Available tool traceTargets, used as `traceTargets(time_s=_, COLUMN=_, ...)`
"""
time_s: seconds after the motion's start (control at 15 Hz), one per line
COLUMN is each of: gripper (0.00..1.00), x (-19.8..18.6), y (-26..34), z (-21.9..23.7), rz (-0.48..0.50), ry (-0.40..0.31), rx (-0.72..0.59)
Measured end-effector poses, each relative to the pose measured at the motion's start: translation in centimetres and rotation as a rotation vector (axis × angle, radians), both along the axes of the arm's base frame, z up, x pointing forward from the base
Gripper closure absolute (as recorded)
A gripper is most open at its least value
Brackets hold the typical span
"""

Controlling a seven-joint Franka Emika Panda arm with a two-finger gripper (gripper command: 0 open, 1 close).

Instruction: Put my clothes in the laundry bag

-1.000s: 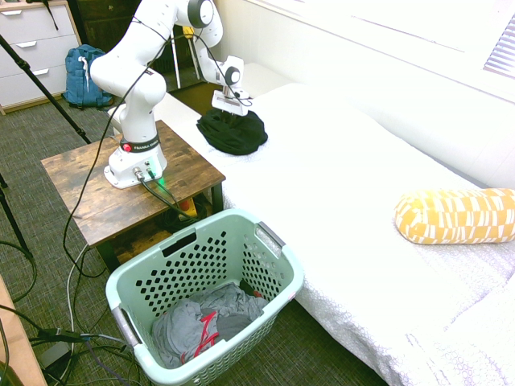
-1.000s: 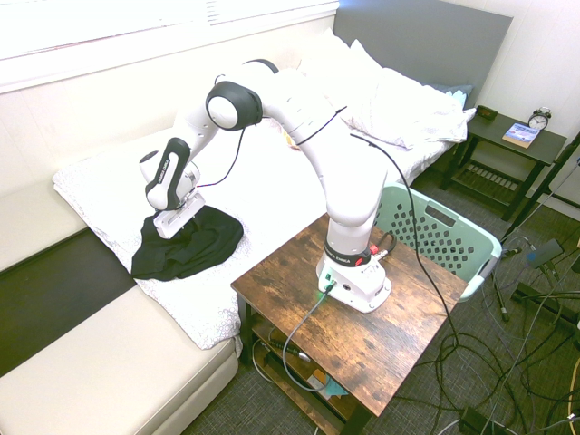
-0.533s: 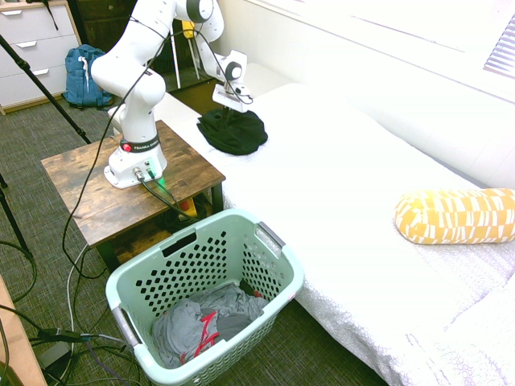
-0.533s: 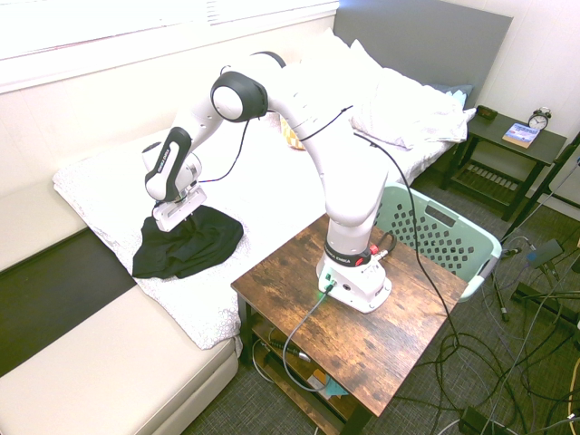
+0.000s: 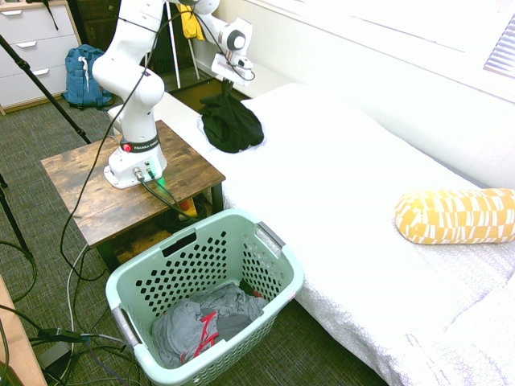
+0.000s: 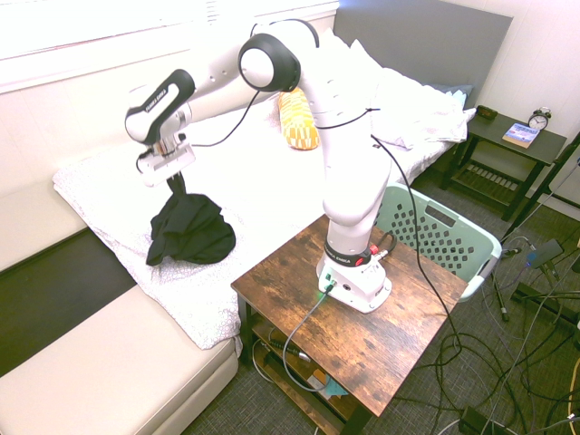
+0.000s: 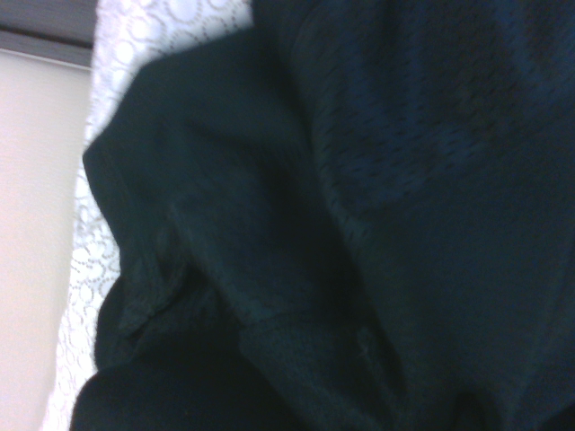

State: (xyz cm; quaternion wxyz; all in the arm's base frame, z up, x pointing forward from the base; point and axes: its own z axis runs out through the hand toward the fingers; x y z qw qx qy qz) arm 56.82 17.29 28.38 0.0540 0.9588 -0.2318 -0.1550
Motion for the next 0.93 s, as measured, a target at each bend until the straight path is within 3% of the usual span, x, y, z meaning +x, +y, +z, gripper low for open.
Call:
traceTargets(time_s=0.47, gripper=1.00, x=0.7, y=-13.4, z=26.4, rz=0.107, ry=0.026, rx=-0.124)
traceTargets(time_s=0.73, gripper=1.00, x=-4.9, y=-25.5, z=37.3, rz=0.163, ry=0.083, rx=-0.130)
traceTargets(time_s=0.93, gripper=1.00, x=-11.6, y=-33.8, z=44.0, rz=0.111, ry=0.176, rx=-0.213)
